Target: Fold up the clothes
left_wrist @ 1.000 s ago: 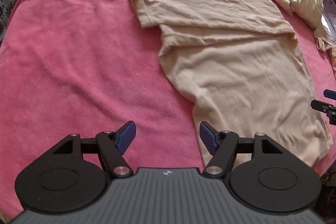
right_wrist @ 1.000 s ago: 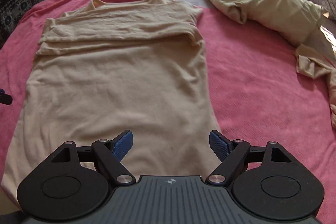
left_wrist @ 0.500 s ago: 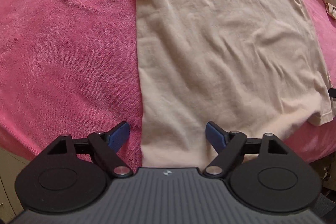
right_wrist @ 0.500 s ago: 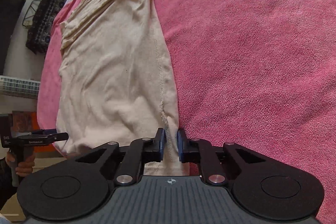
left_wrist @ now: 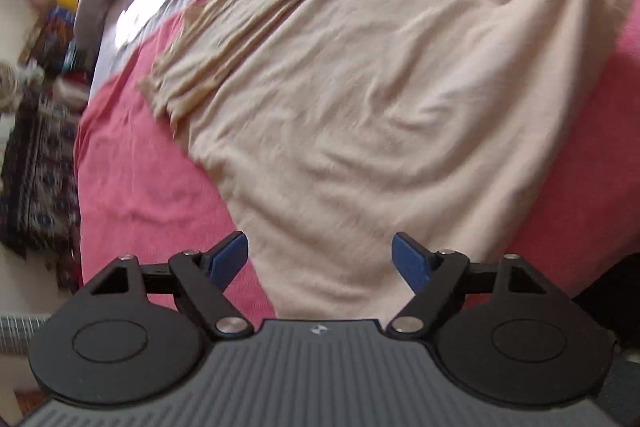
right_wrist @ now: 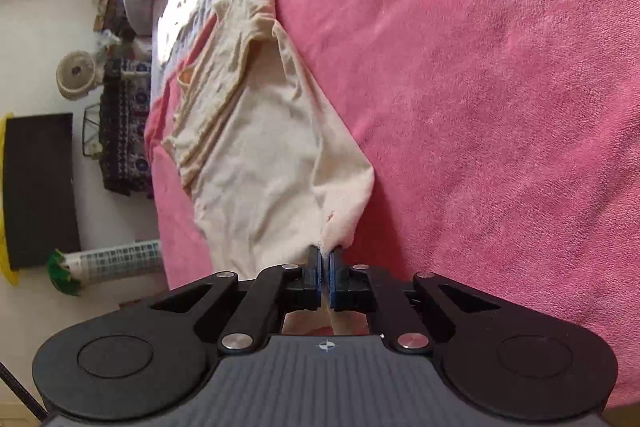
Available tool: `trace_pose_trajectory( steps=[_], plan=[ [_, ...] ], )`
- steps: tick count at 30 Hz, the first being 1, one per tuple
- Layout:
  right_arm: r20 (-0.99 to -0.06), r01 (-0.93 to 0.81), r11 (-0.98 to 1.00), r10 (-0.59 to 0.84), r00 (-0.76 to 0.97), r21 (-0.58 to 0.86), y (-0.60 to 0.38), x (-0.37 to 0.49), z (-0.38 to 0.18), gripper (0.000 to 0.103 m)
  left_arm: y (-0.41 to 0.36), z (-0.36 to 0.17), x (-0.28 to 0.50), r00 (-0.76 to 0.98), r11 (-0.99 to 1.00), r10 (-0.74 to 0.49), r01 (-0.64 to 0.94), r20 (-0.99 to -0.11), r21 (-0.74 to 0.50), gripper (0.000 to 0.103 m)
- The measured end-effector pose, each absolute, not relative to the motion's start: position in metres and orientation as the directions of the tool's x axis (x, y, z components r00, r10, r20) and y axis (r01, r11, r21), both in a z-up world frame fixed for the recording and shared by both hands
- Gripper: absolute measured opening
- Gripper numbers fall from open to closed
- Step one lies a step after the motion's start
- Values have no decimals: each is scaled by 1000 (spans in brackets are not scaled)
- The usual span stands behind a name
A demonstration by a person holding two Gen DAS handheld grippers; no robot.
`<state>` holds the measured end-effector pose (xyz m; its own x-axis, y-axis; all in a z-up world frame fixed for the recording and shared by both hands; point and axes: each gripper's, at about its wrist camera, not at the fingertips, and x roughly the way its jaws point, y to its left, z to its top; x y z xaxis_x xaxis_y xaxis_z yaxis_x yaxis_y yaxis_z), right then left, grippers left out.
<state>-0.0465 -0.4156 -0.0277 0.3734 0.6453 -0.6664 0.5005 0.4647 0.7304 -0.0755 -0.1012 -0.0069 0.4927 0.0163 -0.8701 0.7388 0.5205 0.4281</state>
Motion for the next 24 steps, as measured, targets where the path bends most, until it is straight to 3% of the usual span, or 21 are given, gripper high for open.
trace_pose_trajectory(
  steps=[4,8,10,12,14,15,17,19,22,24],
  plan=[
    [-623,506,404,672,401,762,-410,-19,-25,5,-174,-16,-104,515,350,-171,829,-840,437,86],
    [-611,509,382,667,426,771,-412,7,-40,7,-206,-71,-101,612,270,-78,773,-787,574,86],
    [-686,455,519,606,403,724,-410,17,-40,11,-203,-84,-87,631,294,-46,750,-775,593,88],
    [-829,242,819,416,374,521,-395,16,-22,18,-196,-79,-75,601,343,-50,761,-798,551,87],
    [-892,-85,981,193,408,174,-358,-4,-10,48,-185,-73,-63,575,387,-39,763,-817,518,81],
    [-887,-238,971,93,452,-20,-339,-15,-5,53,-177,-70,-56,561,408,-32,763,-827,502,79],
    [-847,-500,841,103,522,-206,-306,-48,-4,56,-156,-58,-41,517,486,-24,754,-856,442,71],
    [-822,-640,702,138,552,-312,-280,-71,-13,65,-138,-48,-25,476,568,-32,732,-879,376,68],
    [-795,-706,596,177,581,-383,-243,-80,-31,69,-119,-35,3,458,667,-31,671,-888,323,68],
    [-762,-697,573,184,621,-430,-224,-74,-41,77,-110,-31,16,465,694,-19,644,-885,323,68]
  ],
)
